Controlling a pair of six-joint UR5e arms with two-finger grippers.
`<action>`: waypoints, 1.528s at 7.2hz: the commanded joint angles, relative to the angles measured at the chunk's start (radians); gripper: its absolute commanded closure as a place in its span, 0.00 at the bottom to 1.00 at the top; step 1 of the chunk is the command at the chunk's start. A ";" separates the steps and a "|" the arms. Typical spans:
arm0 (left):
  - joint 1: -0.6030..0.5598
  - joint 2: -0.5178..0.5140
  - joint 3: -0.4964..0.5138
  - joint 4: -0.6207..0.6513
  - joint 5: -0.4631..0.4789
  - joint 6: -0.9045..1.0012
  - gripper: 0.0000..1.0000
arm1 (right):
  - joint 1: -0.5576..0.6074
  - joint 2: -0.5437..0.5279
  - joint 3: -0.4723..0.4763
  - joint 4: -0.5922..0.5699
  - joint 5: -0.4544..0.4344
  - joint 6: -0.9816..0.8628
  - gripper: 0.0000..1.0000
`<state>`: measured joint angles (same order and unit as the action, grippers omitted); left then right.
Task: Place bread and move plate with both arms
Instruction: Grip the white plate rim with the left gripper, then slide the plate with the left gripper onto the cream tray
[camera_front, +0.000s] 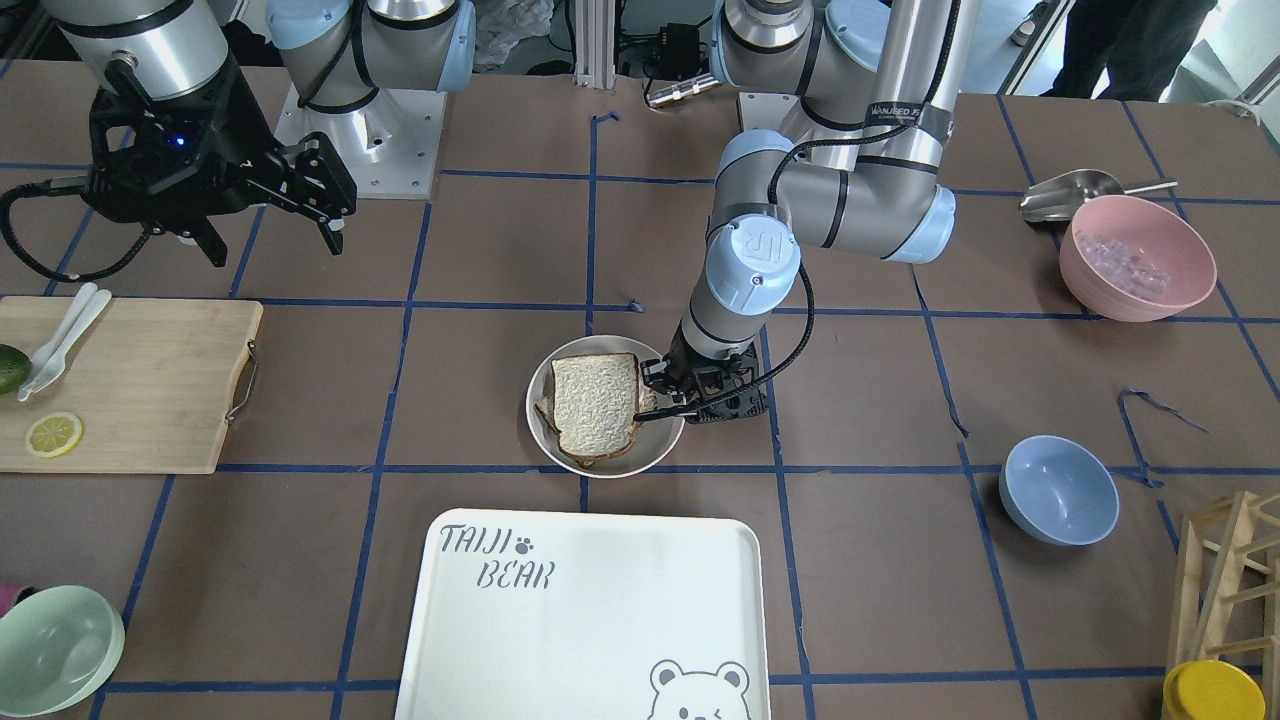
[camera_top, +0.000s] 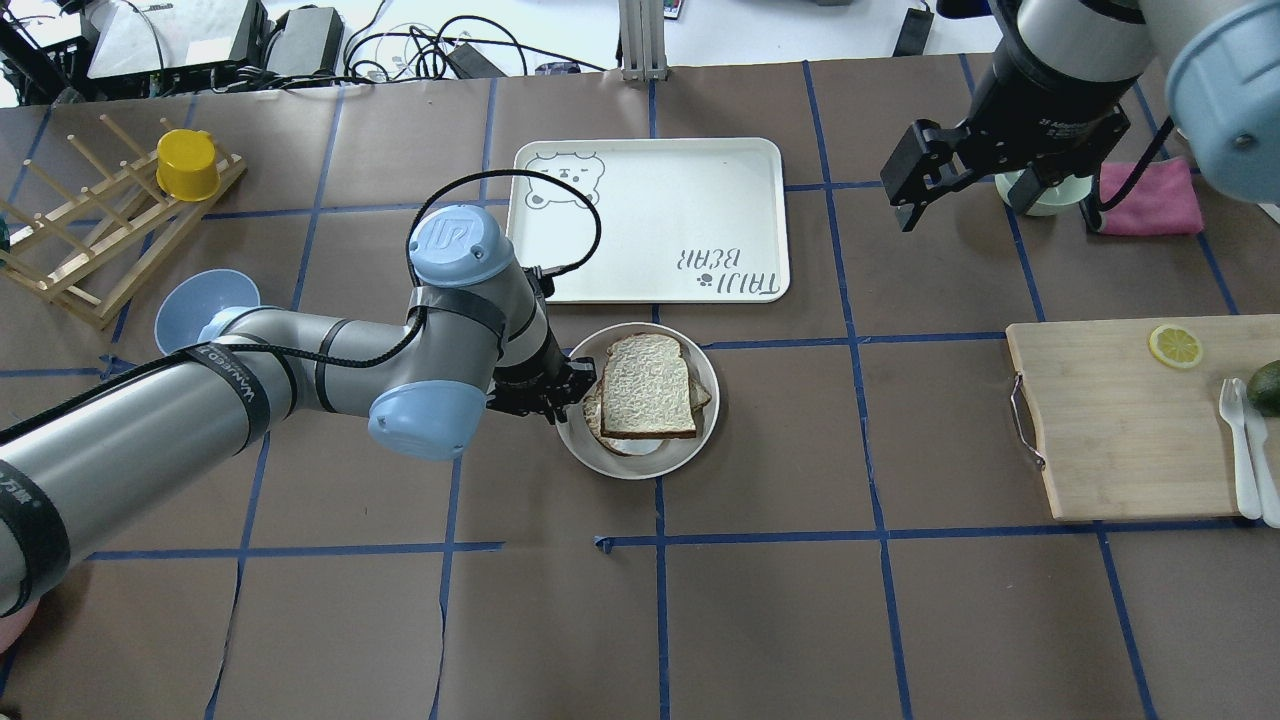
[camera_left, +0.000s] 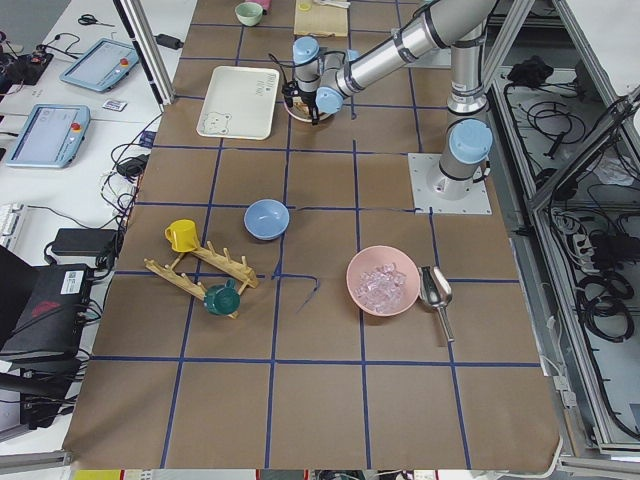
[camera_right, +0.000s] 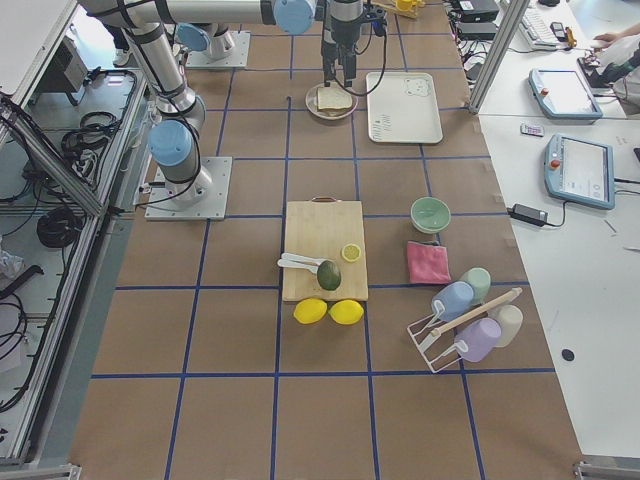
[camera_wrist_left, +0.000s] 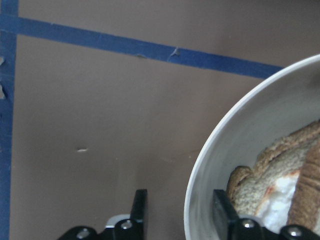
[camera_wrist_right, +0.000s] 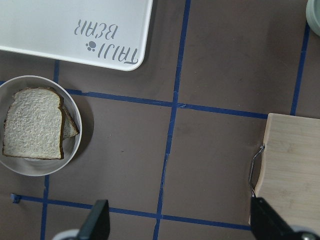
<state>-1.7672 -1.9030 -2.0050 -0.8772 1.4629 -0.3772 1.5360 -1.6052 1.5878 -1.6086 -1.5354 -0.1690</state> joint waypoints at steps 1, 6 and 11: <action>0.002 0.002 0.002 0.006 0.001 0.003 1.00 | -0.002 0.001 -0.002 0.001 0.001 -0.001 0.00; 0.161 0.065 0.059 0.018 -0.251 0.120 1.00 | -0.001 -0.001 -0.002 -0.001 -0.002 -0.003 0.00; 0.178 -0.209 0.463 0.007 -0.309 0.090 1.00 | -0.001 0.001 0.000 -0.001 -0.008 -0.012 0.00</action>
<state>-1.5899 -2.0291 -1.6342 -0.8696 1.1553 -0.2792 1.5355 -1.6062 1.5874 -1.6091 -1.5373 -0.1758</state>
